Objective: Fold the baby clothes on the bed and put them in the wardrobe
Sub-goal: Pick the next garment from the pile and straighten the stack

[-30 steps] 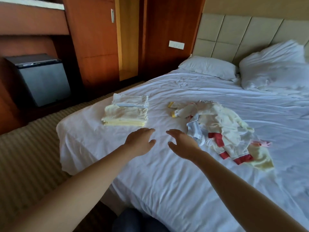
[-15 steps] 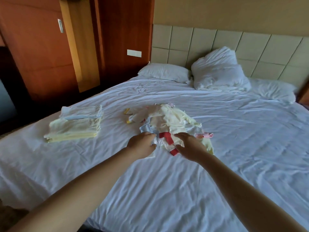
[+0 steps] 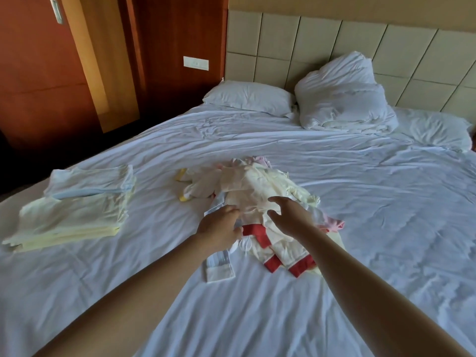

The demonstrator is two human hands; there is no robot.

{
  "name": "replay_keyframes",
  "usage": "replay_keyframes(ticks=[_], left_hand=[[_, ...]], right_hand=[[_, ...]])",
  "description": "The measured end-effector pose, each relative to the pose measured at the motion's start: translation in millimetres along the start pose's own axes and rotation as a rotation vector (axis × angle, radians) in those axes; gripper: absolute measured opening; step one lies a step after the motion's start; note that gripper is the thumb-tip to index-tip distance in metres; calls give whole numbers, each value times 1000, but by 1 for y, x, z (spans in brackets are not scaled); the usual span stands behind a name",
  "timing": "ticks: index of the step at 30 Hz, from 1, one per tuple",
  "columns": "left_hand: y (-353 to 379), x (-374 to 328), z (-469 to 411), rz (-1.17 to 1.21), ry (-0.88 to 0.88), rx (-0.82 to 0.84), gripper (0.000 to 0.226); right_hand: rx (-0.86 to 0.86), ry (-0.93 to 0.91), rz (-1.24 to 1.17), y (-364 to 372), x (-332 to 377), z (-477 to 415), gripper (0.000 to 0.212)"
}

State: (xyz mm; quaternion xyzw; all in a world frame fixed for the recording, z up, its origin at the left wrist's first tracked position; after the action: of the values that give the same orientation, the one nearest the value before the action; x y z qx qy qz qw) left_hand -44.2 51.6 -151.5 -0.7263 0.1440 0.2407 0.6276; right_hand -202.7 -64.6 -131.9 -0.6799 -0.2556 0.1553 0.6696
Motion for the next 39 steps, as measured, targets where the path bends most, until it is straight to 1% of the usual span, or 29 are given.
replay_keyframes(ticks=[6,8,9,12,14,16,18,19,20,21,23,24,26,27,29,33,37,39], left_hand=[[27,25,-33,21,11,49,56],[35,30,-38,62,0,65,57],[37,32,-39,85,10,44,56],[37,35,-36,146,74,-144,44],[31,36,-31,161,120,-286,39],[22,34,-28,152,193,-406,42],[14,30,-26,123,257,-469,54],[13,27,-24,98,271,-457,61],[12,24,-22,68,273,-411,63],[11,22,-18,42,266,-354,59],[12,20,-6,-28,273,-227,35],[13,17,3,-82,290,-161,28],[17,8,28,-126,308,-20,28],[19,2,44,-109,308,19,24],[26,-11,77,-67,322,17,18],[48,-24,139,-15,331,29,19],[70,-24,190,3,331,56,12],[80,-22,210,15,330,55,14]], right_hand=[[-34,84,-48,32,4,-39,65],[-23,104,-72,40,5,-49,68],[-21,123,-110,43,5,-53,67],[-76,187,-250,44,4,-57,51],[-101,164,-267,43,5,-51,36],[-104,116,-250,41,8,-39,27],[-82,54,-218,38,12,-22,28],[-65,16,-210,36,13,-13,30],[-49,-24,-217,33,15,-3,32],[-29,-52,-233,30,16,7,32],[16,-77,-259,22,15,31,34],[31,-79,-252,18,14,43,36],[30,-82,-220,13,9,72,42],[20,-87,-200,13,7,88,44],[-16,-127,-131,17,4,124,43],[-84,-181,-74,35,3,190,31],[-25,-188,-71,61,1,244,30],[2,-210,-88,71,2,267,28]])
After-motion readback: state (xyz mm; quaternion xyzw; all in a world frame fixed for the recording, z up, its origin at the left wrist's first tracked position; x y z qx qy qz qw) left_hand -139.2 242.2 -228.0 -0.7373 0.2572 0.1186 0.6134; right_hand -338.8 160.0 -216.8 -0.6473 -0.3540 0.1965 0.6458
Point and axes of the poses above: each hand's wrist, its own z-axis away from the middle knuckle, its own y-axis out of the palm, x = y × z, the point moved 2 cm from there along -z, towards the middle knuckle, and after that the axes turned 12 degrees about z, right-handed, at the moved point
